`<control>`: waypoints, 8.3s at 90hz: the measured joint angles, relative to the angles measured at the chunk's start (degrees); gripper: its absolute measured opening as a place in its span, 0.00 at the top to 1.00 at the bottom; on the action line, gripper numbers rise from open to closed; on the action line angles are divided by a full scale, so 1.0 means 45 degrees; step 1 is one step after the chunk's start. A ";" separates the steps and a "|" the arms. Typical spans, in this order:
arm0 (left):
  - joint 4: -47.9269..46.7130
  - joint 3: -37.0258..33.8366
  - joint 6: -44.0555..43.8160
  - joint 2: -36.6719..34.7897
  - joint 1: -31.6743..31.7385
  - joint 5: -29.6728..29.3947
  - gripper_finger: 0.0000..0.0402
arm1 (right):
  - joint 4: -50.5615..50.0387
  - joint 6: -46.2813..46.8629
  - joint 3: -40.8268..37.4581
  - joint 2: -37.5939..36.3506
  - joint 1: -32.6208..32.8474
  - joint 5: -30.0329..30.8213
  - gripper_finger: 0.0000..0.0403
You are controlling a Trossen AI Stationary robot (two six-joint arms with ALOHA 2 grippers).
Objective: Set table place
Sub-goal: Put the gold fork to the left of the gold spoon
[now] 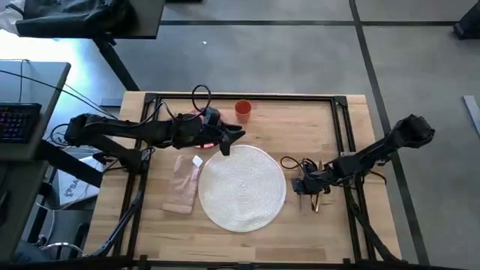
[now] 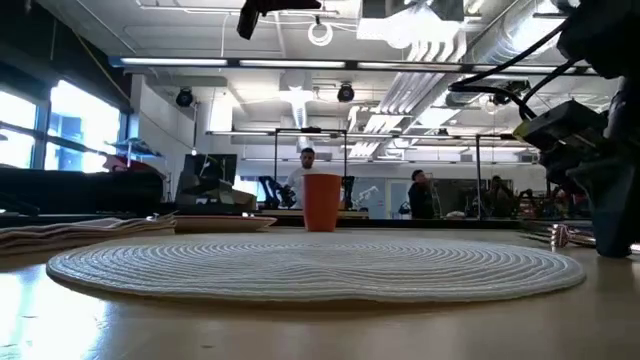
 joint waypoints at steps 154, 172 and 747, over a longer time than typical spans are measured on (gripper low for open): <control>-0.0029 0.0000 -0.0220 0.0003 -0.0001 0.0083 0.67 | -0.1602 -0.1396 0.1669 0.0142 -0.0294 0.0567 1.00; -0.0039 0.0000 -0.0218 0.0005 0.0000 0.0097 0.67 | -0.1302 -0.0253 0.0996 0.0170 -0.0265 0.0362 1.00; -0.6309 0.0000 -0.2644 -0.0044 -0.0160 0.1107 0.67 | -0.3842 -1.3348 0.2563 0.1666 -0.1574 -0.3492 0.90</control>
